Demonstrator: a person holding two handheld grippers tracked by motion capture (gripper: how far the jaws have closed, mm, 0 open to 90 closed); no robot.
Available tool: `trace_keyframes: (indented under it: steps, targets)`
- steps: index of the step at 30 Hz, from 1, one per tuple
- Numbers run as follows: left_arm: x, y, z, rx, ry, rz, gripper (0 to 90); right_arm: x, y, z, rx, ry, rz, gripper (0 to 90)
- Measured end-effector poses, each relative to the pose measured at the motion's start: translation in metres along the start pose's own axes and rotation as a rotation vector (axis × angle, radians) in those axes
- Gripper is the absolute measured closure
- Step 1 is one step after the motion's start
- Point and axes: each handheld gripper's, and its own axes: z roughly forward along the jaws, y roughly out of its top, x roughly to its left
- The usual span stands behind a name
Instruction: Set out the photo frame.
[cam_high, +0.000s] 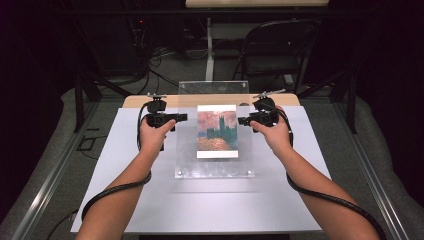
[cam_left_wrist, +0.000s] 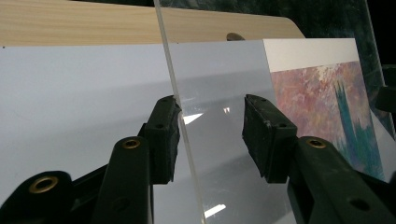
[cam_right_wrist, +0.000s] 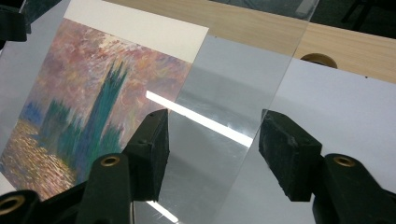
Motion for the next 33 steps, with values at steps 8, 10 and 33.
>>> trace_keyframes:
  steps: [8,10,33]
  targets:
    - [-0.007,0.001,-0.012,0.009,0.002,0.019,58.7,0.005,-0.001,-0.012,-0.016,-0.009,-0.008,45.5]
    - [-0.009,0.001,-0.014,0.008,0.006,0.024,59.1,0.007,-0.001,-0.014,-0.017,-0.01,-0.014,45.6]
    - [-0.018,-0.001,-0.036,0.009,-0.003,0.048,64.8,0.018,0.0,-0.037,-0.012,-0.009,-0.051,49.4]
